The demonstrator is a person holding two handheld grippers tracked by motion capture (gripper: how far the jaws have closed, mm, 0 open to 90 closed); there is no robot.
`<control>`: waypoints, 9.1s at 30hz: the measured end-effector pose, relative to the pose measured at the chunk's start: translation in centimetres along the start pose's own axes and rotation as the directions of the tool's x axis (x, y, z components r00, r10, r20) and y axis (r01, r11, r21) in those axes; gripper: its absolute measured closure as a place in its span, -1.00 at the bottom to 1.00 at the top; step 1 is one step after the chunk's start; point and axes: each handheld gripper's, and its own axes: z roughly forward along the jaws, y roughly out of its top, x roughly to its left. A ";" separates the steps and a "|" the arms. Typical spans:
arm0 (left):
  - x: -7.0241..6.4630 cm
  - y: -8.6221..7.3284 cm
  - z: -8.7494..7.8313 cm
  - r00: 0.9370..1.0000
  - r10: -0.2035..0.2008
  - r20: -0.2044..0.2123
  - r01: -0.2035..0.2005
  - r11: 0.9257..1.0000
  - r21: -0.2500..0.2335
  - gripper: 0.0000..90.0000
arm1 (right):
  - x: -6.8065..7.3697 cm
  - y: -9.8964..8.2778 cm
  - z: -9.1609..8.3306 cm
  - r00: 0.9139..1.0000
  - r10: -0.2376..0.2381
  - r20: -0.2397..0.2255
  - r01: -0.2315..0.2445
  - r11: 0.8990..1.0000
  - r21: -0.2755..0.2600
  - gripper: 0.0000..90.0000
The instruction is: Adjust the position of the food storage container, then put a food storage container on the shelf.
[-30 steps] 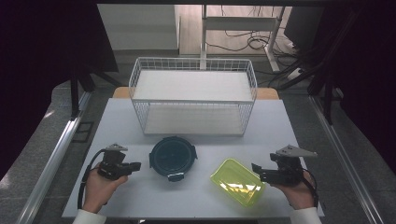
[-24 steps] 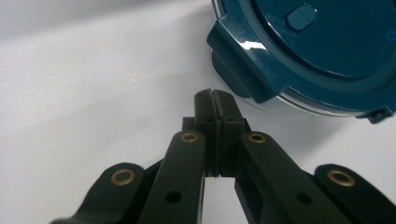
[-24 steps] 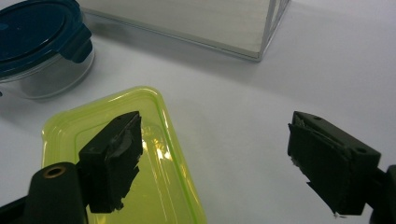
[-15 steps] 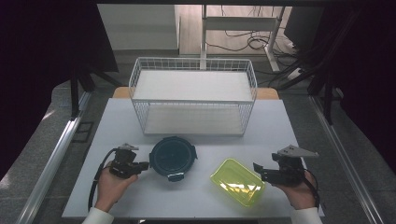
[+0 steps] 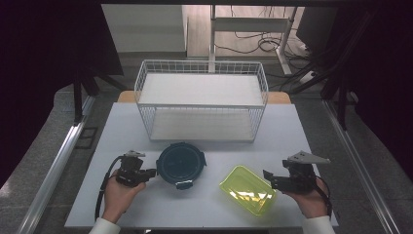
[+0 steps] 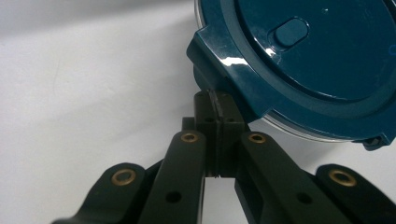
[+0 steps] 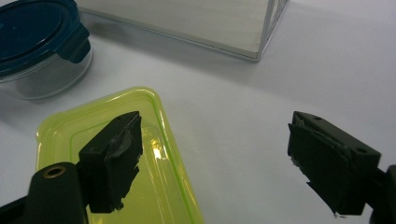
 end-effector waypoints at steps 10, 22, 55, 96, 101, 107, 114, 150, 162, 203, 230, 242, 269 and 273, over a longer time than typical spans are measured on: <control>-0.8 0.6 0.8 1.000 -0.004 0.017 0.004 1.000 -0.007 1.00 | 0.2 0.1 0.1 1.000 -0.005 -0.007 0.005 1.000 0.003 -0.61; -1.8 1.6 1.8 0.999 -0.001 0.036 0.001 1.000 -0.005 1.00 | 0.0 0.2 0.0 1.000 -0.002 -0.009 0.002 1.000 -0.002 -0.60; -0.6 2.3 -0.9 0.992 0.038 0.120 -0.026 0.994 -0.105 0.56 | 0.6 1.8 -0.6 0.994 0.065 -0.087 -0.069 0.996 -0.050 -0.60; -2.1 4.5 -2.9 0.963 -0.006 0.269 0.054 0.983 -0.173 -0.67 | 3.8 7.2 3.3 0.930 0.132 -0.343 -0.113 0.991 0.073 -0.73; -1.8 5.1 -2.0 0.959 -0.021 0.281 0.060 0.990 -0.131 -0.69 | 4.3 8.2 5.6 0.927 0.134 -0.349 -0.096 0.988 0.124 -0.74; -1.0 6.0 -0.7 0.953 -0.049 0.299 0.082 0.992 -0.098 -0.70 | 4.2 8.7 7.9 0.920 0.151 -0.361 -0.096 0.981 0.168 -0.75; -0.4 6.2 0.8 0.943 -0.111 0.313 0.143 0.986 -0.082 -0.80 | 4.4 8.8 11.0 0.911 0.169 -0.375 -0.081 0.967 0.240 -0.74; -1.0 5.2 6.5 0.880 -0.225 0.418 0.201 0.974 0.101 -0.56 | 5.4 7.1 16.6 0.838 0.344 -0.423 -0.145 0.889 0.435 -0.51; -1.7 5.2 6.4 0.877 -0.279 0.391 0.262 0.960 0.098 -0.39 | 5.0 6.9 16.3 0.816 0.423 -0.394 -0.228 0.862 0.453 -0.31; -4.2 6.9 2.1 0.920 -0.155 0.360 0.172 0.985 -0.015 -0.25 | 5.6 8.2 11.6 0.827 0.386 -0.410 -0.278 0.913 0.299 -0.20; -6.1 9.1 -1.4 0.928 -0.069 0.366 0.112 0.989 -0.098 -0.22 | 5.7 10.5 7.5 0.852 0.316 -0.417 -0.258 0.947 0.191 -0.20; -6.4 10.3 -3.1 0.933 -0.047 0.357 0.096 0.988 -0.122 -0.22 | 6.0 12.1 6.4 0.856 0.296 -0.424 -0.250 0.954 0.163 -0.20; -7.0 12.8 -6.2 0.939 0.005 0.345 0.061 0.982 -0.179 -0.21 | 6.2 15.6 4.3 0.870 0.238 -0.431 -0.215 0.971 0.102 -0.20; -7.1 13.2 -6.5 0.938 0.010 0.346 0.057 0.982 -0.182 -0.21 | 6.2 16.0 4.0 0.873 0.231 -0.429 -0.211 0.973 0.094 -0.20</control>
